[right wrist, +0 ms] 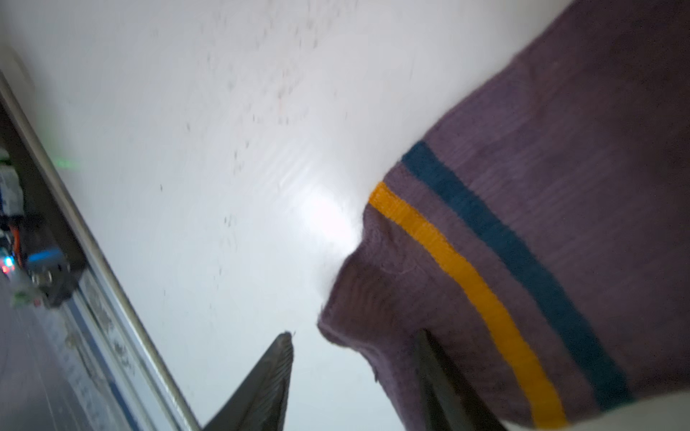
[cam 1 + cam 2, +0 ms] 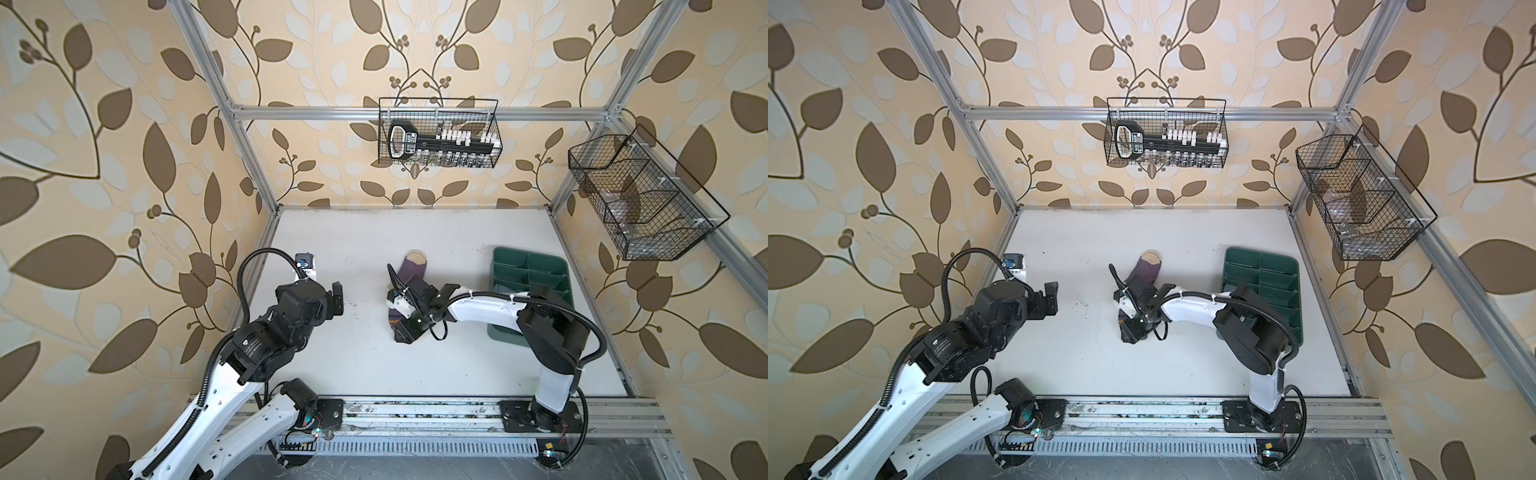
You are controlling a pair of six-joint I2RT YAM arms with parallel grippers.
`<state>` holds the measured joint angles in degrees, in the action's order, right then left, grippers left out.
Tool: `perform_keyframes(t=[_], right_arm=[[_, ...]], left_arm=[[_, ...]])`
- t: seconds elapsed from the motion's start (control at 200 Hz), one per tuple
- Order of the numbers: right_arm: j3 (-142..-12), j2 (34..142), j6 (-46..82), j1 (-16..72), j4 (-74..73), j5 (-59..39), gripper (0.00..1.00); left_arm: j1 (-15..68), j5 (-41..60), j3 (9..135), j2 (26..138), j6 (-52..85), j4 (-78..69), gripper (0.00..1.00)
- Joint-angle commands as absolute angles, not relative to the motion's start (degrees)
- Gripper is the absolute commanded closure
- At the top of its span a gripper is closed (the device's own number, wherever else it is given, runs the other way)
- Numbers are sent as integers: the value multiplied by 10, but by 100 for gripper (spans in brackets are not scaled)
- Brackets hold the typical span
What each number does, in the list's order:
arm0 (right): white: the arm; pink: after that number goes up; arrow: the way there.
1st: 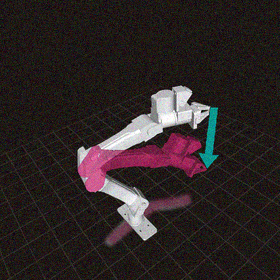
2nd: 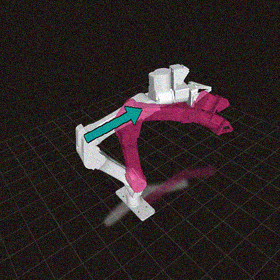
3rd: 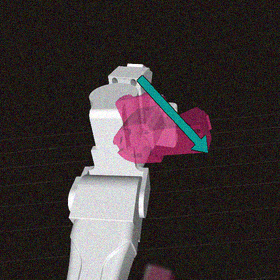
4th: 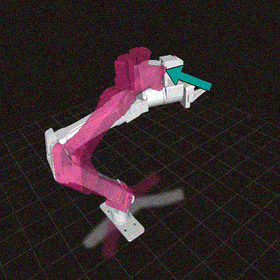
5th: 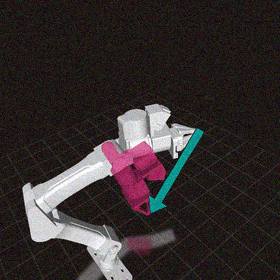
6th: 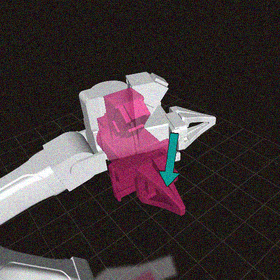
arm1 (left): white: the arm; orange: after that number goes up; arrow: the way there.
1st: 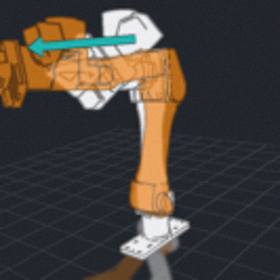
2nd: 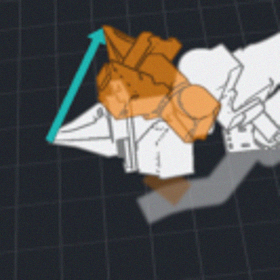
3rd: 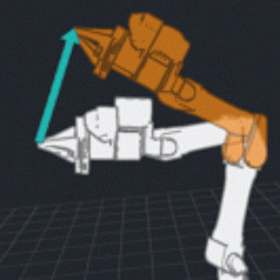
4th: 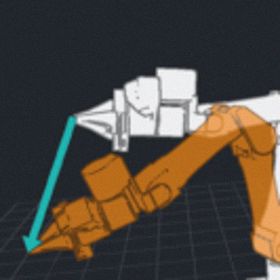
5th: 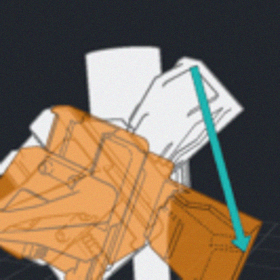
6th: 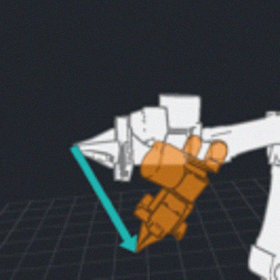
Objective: Roll the socks
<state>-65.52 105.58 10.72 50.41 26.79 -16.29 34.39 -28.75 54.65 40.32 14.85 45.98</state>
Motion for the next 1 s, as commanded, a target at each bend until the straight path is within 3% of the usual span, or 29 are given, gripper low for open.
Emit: perform_keyframes(t=[0.0, 0.115, 0.255, 0.385, 0.465, 0.62, 0.745, 0.995], right_arm=[[-657, 1010, 47, 511, 358, -159, 44], [-682, 948, 40, 487, 348, -167, 42], [-628, 845, 140, 384, 208, -190, 42], [-513, 753, 296, 251, 41, -220, 41], [-475, 715, 323, 203, 10, -219, 41], [-465, 669, 252, 182, 73, -166, 39], [-435, 642, 254, 146, 70, -199, 38], [-367, 604, 258, 132, 8, -230, 35]], left_arm=[[338, -233, 529, 398, 66, 407, 2], [350, -163, 507, 383, 15, 361, 5], [383, -82, 486, 396, -58, 347, 8], [463, -123, 458, 425, -123, 335, 11], [524, -157, 421, 441, -177, 306, 14], [619, -210, 334, 463, -246, 200, 14], [667, -221, 290, 518, -301, 129, 14], [688, -268, 270, 667, -309, -35, 16]])
